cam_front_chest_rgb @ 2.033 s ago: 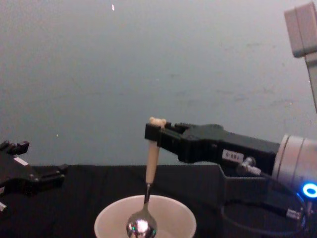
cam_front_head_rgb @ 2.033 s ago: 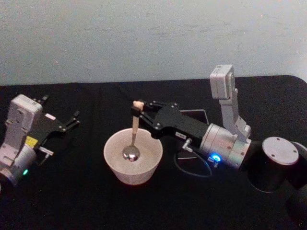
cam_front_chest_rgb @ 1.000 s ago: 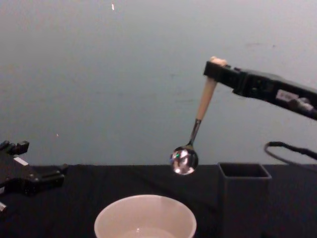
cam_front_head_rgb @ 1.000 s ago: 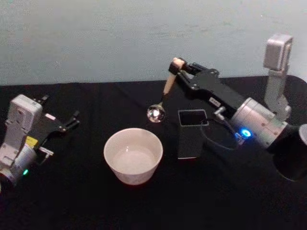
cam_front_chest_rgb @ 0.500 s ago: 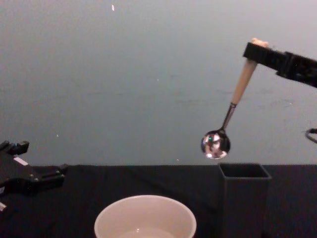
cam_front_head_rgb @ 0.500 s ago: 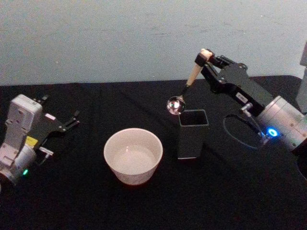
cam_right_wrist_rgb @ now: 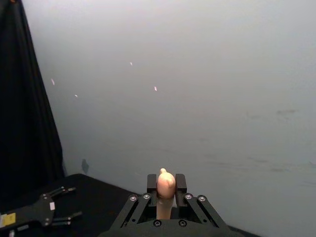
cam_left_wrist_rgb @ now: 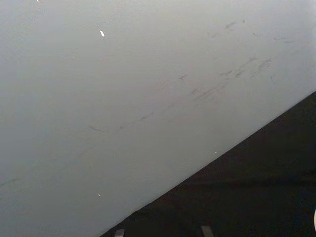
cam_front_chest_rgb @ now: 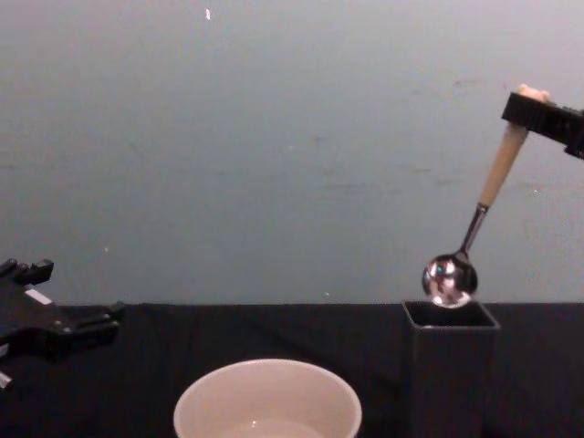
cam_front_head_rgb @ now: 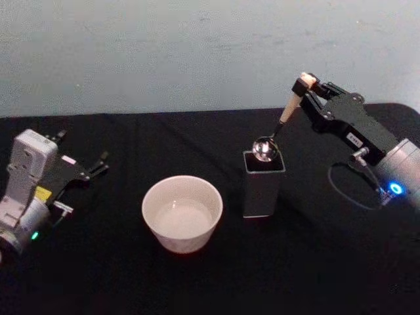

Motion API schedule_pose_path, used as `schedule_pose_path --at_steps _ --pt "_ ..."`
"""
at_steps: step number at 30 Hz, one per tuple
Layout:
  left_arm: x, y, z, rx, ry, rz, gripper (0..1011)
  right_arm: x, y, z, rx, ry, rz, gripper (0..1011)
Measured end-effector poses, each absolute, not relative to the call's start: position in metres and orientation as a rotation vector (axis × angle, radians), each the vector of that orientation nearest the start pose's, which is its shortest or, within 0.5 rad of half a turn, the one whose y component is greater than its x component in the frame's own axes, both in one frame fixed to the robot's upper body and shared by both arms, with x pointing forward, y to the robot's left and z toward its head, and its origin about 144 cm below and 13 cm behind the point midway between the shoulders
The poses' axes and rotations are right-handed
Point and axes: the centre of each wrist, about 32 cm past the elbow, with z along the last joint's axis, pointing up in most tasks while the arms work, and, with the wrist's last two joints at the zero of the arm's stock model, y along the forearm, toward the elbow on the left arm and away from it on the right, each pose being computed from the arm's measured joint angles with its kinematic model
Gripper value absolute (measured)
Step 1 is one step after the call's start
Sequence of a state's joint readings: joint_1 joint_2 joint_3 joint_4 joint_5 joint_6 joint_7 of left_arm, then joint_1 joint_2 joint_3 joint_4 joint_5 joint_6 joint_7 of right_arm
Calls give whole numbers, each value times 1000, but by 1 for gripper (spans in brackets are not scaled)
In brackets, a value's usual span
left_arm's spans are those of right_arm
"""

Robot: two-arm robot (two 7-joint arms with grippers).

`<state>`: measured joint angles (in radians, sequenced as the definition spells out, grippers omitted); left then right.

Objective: Pick up the stirring spoon with one hand, stir inside the cup, then place it back in its original position.

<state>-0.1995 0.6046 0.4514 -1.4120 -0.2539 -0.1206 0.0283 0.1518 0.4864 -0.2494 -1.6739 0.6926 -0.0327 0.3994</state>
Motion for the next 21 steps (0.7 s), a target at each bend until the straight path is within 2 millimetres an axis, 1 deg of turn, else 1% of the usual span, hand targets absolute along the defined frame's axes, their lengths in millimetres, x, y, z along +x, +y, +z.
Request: schedule_pose_path --at_steps 9,21 --pt "489 310 1140 304 -285 1248 1001 488 -282 1209 216 37 -915 214" --pt "489 310 1140 304 -285 1248 1001 495 -276 1195 177 91 -925 214"
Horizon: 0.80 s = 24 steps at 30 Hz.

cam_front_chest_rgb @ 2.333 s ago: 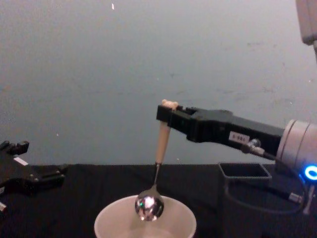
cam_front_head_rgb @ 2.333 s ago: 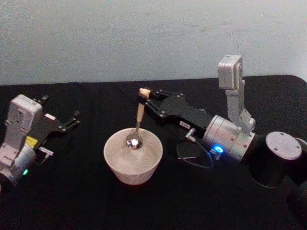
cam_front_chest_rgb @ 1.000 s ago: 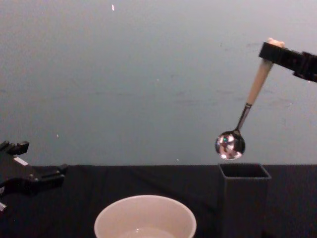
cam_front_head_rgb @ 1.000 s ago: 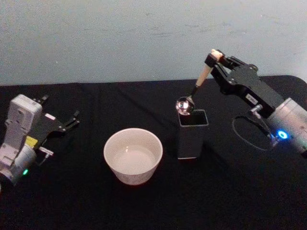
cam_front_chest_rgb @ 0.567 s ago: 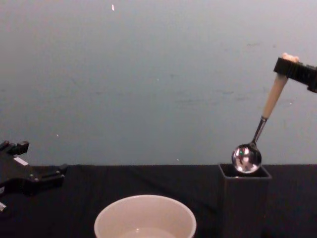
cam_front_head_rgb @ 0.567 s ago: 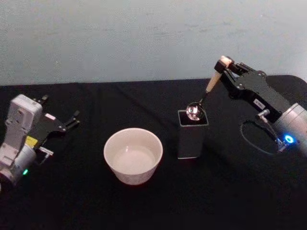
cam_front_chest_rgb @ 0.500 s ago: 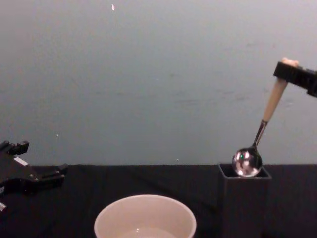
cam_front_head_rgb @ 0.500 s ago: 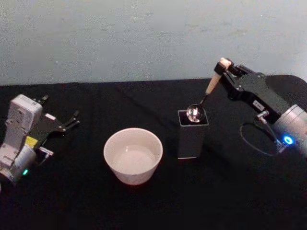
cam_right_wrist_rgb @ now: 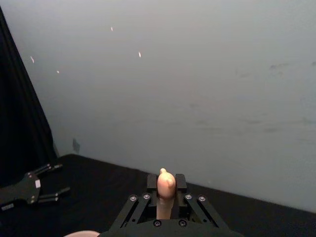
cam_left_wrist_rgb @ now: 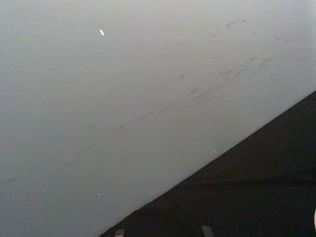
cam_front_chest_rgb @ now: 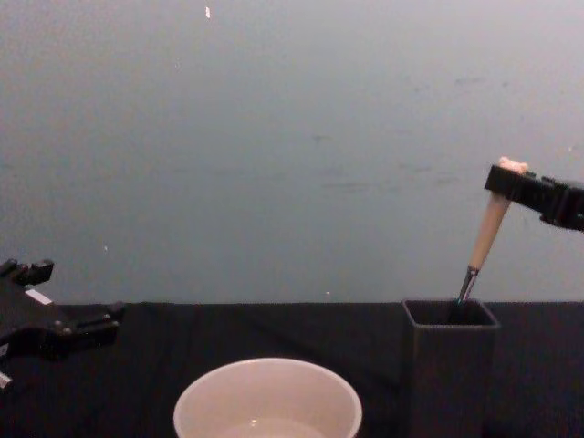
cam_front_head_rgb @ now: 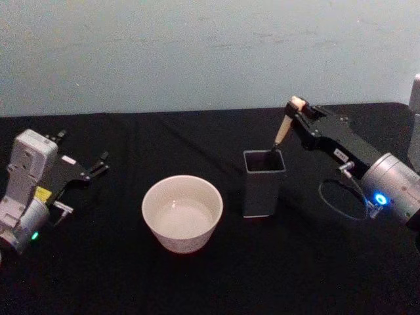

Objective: Pick up the stirring spoon with one hand, stir inside the cup, then place it back in its original position.

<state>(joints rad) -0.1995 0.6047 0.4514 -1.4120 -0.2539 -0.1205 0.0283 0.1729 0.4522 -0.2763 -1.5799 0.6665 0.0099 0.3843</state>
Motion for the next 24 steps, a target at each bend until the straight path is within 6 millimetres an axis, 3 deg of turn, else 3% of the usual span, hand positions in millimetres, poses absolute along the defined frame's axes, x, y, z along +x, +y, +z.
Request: schedule_pose_path --at_steps 24 --pt "489 310 1140 304 -285 1248 1001 497 -273 1172 95 178 -933 214"
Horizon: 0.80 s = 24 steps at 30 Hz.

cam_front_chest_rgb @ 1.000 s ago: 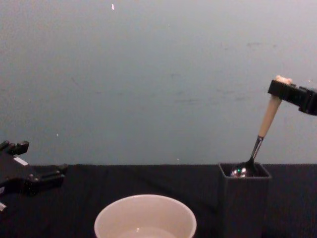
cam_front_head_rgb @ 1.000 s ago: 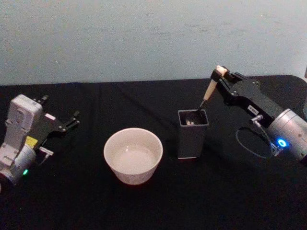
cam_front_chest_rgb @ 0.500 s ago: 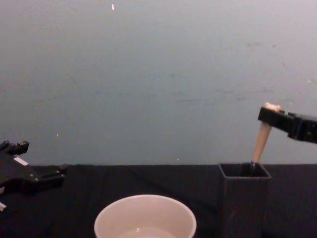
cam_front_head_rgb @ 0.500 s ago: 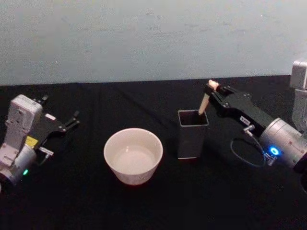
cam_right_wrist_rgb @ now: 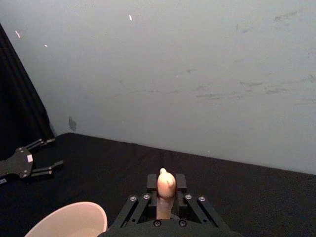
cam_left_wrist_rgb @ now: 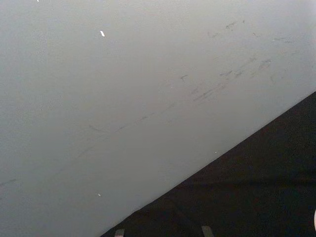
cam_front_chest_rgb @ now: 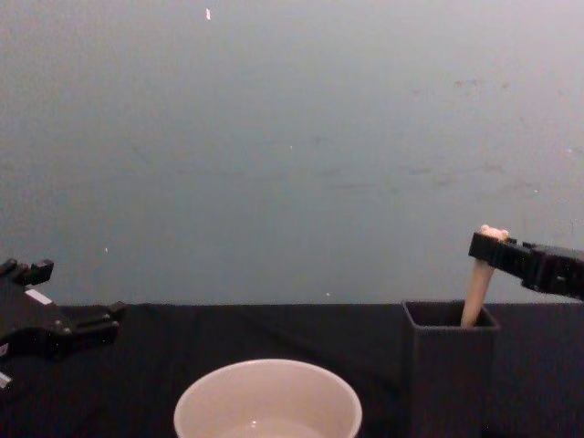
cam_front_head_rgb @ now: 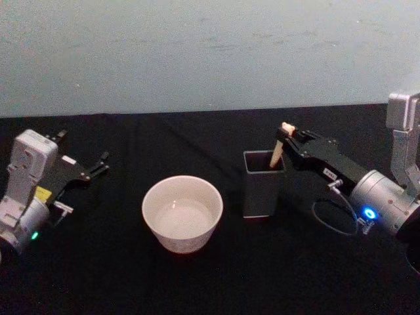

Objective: Pick up the stirring spoon with one hand, stir inside the cup, then place it back in its original position.

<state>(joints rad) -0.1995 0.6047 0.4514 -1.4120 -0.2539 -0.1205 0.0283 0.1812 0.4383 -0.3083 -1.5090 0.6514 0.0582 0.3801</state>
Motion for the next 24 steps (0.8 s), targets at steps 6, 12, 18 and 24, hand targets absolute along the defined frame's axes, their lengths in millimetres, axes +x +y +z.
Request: schedule_pose_path --at_steps 6,12,18,24 --pt "489 310 1140 304 -285 1248 1002 498 -273 1169 86 192 -931 214" --pt "489 310 1140 304 -285 1248 1001 499 -274 1167 79 204 -928 214" --pt "489 310 1140 304 -285 1248 1001 500 -274 1167 71 209 -926 214" --pt "489 310 1140 304 -285 1248 1002 500 -274 1166 61 213 -926 214"
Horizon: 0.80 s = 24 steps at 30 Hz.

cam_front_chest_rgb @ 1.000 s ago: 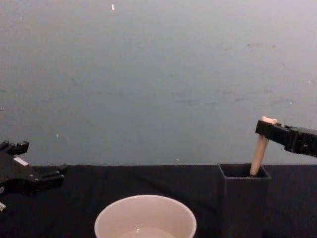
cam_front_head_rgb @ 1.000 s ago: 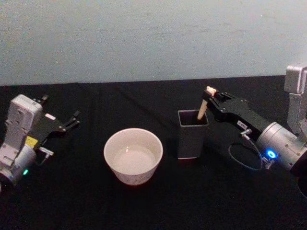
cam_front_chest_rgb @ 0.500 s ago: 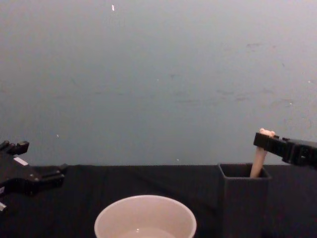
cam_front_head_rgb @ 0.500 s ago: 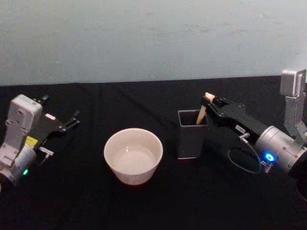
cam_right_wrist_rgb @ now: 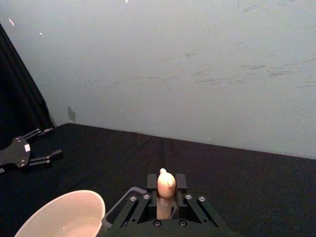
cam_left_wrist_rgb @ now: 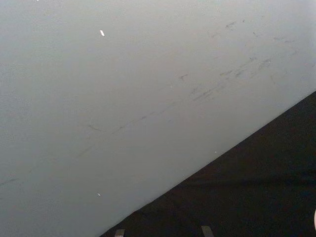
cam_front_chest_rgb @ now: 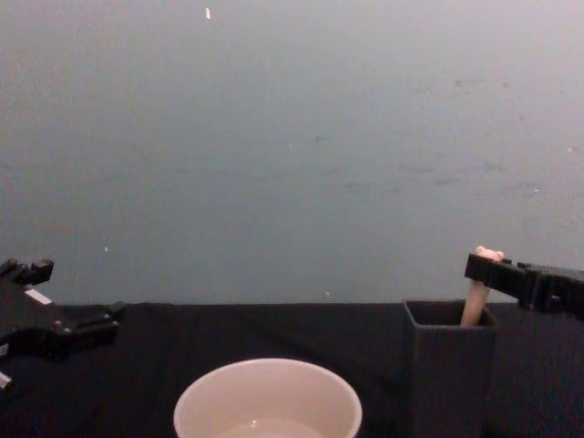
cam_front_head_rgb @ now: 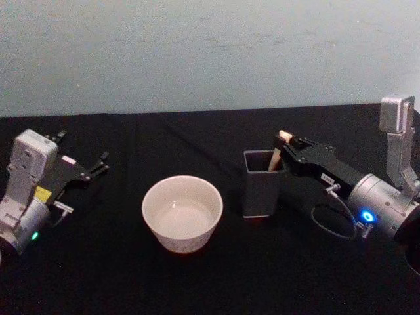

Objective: Pick up the stirring spoon with one hand, stir inside the cup, then place it back in its original position.

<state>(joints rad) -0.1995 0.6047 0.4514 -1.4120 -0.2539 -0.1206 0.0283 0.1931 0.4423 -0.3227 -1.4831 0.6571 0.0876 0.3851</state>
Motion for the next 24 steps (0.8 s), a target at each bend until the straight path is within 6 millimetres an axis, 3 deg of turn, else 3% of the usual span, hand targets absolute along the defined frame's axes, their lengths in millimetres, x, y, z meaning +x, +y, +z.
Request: schedule_pose_path --at_steps 21,24 --pt "489 310 1140 304 -285 1248 1001 500 -274 1166 61 213 -928 216" --pt "489 310 1140 304 -285 1248 1001 500 -274 1166 62 213 -928 298"
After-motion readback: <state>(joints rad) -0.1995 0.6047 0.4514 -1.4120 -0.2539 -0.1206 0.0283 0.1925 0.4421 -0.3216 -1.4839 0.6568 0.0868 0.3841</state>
